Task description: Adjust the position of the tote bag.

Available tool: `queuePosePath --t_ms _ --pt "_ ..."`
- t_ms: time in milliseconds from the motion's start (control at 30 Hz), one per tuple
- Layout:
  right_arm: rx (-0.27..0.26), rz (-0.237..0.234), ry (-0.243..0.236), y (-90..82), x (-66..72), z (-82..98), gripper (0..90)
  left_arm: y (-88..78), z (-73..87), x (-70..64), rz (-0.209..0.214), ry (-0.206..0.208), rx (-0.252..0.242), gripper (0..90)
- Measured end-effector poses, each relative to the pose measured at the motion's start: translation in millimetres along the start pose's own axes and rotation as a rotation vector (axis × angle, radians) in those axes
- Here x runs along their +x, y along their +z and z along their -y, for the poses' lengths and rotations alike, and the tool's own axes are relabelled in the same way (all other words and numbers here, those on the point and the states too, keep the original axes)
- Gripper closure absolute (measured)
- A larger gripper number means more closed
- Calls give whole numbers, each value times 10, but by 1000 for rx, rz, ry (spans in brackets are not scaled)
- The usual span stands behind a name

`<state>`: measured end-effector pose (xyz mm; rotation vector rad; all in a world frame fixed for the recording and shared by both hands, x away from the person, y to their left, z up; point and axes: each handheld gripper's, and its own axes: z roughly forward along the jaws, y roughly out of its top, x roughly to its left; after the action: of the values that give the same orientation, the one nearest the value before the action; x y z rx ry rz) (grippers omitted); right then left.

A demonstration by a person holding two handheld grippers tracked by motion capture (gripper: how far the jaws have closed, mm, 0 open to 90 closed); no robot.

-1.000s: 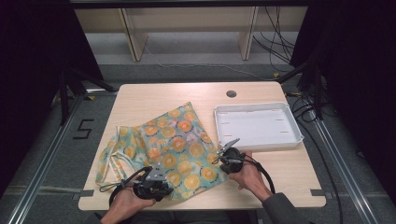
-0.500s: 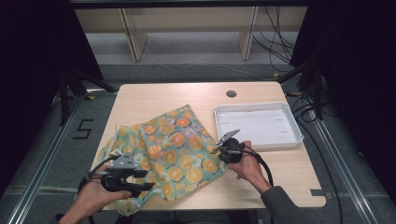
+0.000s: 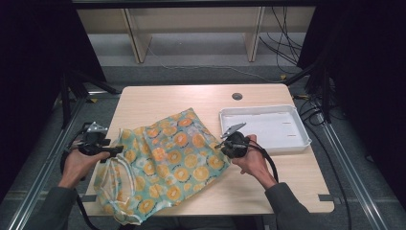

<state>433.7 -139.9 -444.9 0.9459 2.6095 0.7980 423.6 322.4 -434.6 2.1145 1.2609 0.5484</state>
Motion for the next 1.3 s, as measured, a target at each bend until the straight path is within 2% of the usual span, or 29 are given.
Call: queuePosePath --t_ms 33,67,100,133,200,233,267,333,400,500,533,600,633,667,700,767,800,833,867,933,967,1000,1033,1067,1133,1167,1233,1267,1300 --pt "-1 -1 11 2 -7 -8 900 45 -12 37 11 4 -6 344" --pt "-6 4 6 7 -21 -18 900 68 -25 59 29 -4 28 332" --pt "-10 -1 4 3 -39 -35 900 113 -26 57 27 -34 27 316" --pt "-18 3 -6 7 -54 -48 900 158 -30 76 15 -38 27 295" --pt "-26 0 13 5 -76 -85 900 246 -40 121 -2 -35 46 279" --pt "-40 6 19 20 -87 -102 900 291 -45 142 2 -48 55 270" --pt "-31 10 7 14 -113 -127 900 334 -48 169 13 -63 53 265" --pt "-17 1 40 15 -128 -164 900 403 -60 212 13 -80 46 270" --pt "-39 13 19 47 -178 -194 900 465 -80 211 42 -92 44 269" --pt "-24 0 49 74 -214 -221 900 543 -114 192 48 -91 45 346" --pt "-38 15 23 92 -242 -225 900 566 -119 200 75 -78 55 422" --pt "-25 9 44 95 -253 -237 900 600 -106 179 77 -56 50 640" --pt "-54 15 35 121 -262 -239 900 587 -109 176 78 -36 71 743" --pt "-29 4 46 103 -257 -251 900 566 -107 160 66 1 82 795" --pt "-33 5 31 109 -275 -269 900 541 -104 157 62 28 94 830" --pt "-36 9 23 131 -308 -311 900 469 -92 128 72 48 87 850" --pt "-27 7 45 135 -306 -331 900 416 -76 103 74 57 79 855" --pt "-56 24 33 177 -338 -360 900 391 -58 75 85 46 73 861" --pt "-42 17 33 177 -356 -381 900 345 -37 63 75 76 74 864" --pt "-34 17 35 211 -390 -429 900 265 29 -1 87 66 69 868" --pt "-37 27 28 228 -423 -454 900 220 65 -29 91 76 74 869" --pt "-32 33 33 239 -449 -478 900 191 103 -62 90 98 61 869" --pt "-38 35 38 256 -477 -498 900 157 134 -81 87 139 71 869" --pt "-36 44 41 274 -506 -518 900 122 176 -139 93 118 84 869" --pt "-31 51 43 306 -577 -567 900 67 245 -200 109 145 96 869" --pt "-36 47 46 335 -604 -584 900 59 278 -239 114 147 73 869" --pt "-32 61 68 388 -658 -636 900 37 338 -307 123 169 79 869" --pt "-35 74 57 412 -677 -652 900 37 374 -354 129 162 75 869" --pt "-38 78 64 433 -687 -681 899 29 404 -387 139 156 94 869"
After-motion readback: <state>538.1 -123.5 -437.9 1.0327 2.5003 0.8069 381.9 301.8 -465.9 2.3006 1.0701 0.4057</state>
